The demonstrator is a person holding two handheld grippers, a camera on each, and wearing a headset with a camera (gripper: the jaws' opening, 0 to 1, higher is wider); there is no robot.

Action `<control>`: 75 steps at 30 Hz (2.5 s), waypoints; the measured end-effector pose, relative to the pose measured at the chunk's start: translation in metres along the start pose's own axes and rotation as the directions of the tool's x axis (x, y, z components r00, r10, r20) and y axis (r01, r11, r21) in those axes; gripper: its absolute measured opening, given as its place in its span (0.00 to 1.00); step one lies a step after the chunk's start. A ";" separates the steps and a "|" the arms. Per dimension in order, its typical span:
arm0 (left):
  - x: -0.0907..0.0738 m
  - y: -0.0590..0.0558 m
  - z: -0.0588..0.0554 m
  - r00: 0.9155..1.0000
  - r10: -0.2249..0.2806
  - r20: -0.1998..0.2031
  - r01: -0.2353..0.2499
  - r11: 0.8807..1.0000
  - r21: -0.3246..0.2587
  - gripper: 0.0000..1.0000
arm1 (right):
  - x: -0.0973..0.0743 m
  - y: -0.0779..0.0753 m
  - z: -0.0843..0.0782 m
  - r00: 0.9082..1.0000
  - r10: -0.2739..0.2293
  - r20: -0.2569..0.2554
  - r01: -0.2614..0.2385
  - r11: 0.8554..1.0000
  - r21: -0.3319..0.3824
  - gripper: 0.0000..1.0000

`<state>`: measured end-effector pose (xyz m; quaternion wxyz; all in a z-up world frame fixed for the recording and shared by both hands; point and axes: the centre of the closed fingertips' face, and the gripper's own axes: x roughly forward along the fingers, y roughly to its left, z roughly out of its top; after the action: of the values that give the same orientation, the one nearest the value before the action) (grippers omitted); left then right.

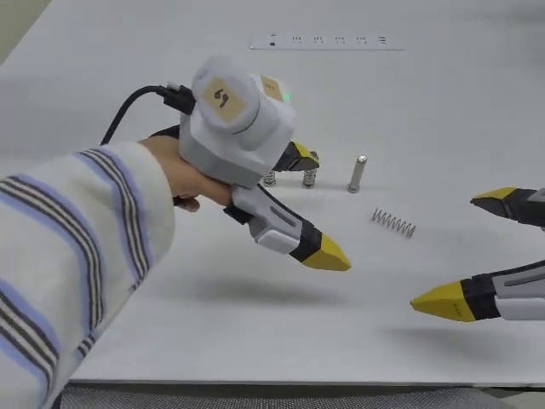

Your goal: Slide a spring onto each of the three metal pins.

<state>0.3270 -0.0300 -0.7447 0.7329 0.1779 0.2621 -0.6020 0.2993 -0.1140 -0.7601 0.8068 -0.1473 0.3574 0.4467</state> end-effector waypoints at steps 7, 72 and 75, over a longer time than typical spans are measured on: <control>0.012 -0.007 0.003 0.998 -0.056 -0.016 0.056 0.998 0.029 0.77 | -0.001 -0.001 0.000 1.000 -0.007 -0.001 0.007 1.000 0.004 0.98; 0.085 0.007 -0.008 0.978 -0.081 -0.192 0.104 0.988 0.118 0.14 | -0.009 0.011 -0.025 1.000 0.016 0.005 -0.016 0.995 0.096 0.89; 0.086 0.007 -0.007 0.979 -0.077 -0.187 0.102 0.987 0.127 0.09 | -0.009 0.011 -0.025 1.000 0.017 0.008 -0.017 0.995 0.097 0.88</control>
<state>0.3442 -0.0919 -0.8020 0.6643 0.2695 0.2937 -0.6322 0.2760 -0.1275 -0.7698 0.8105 -0.1034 0.3770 0.4362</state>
